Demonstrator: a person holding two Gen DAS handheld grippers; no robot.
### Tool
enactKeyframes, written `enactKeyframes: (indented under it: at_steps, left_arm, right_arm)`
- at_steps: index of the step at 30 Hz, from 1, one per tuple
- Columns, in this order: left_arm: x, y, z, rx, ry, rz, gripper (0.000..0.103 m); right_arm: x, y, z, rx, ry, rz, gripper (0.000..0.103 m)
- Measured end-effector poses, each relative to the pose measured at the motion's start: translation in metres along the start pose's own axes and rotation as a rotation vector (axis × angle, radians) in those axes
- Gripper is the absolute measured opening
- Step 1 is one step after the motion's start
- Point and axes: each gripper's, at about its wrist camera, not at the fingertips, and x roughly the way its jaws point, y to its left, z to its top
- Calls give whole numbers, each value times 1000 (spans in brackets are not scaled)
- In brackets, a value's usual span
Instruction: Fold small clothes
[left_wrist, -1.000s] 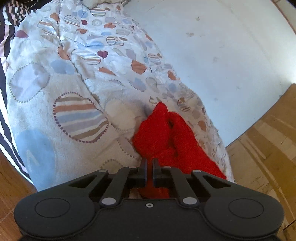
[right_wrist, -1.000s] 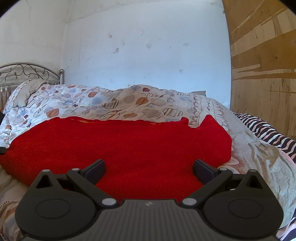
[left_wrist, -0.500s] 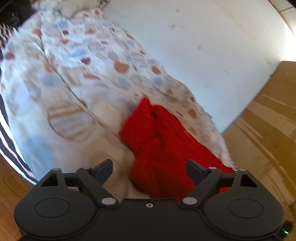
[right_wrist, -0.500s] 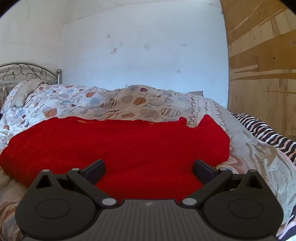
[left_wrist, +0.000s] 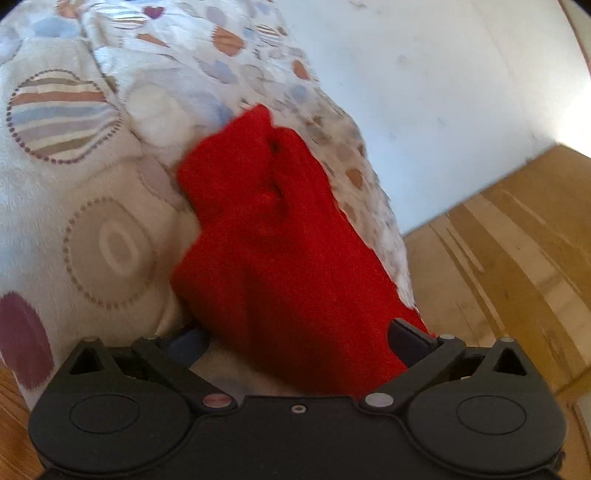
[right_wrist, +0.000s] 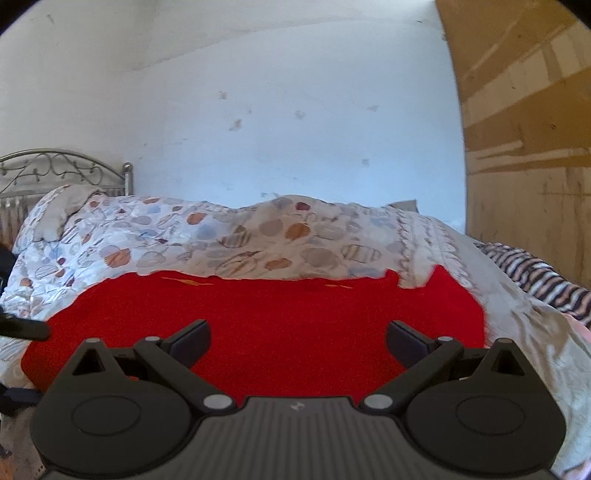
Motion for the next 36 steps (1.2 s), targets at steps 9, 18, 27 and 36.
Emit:
enactKeyframes:
  at_steps: [9, 18, 27, 36]
  left_arm:
    - [-4, 13, -1, -73, -59, -41, 102]
    - [10, -2, 7, -79, -169, 94, 99]
    - [10, -3, 6, -60, -177, 106, 100]
    - [7, -15, 3, -20, -222, 173, 85]
  right_arm:
    - [18, 21, -21, -62, 55, 12, 103]
    - [14, 19, -29, -64, 20, 16, 103]
    - [13, 20, -30, -65, 14, 15, 103]
    - [13, 20, -31, -66, 13, 14, 103]
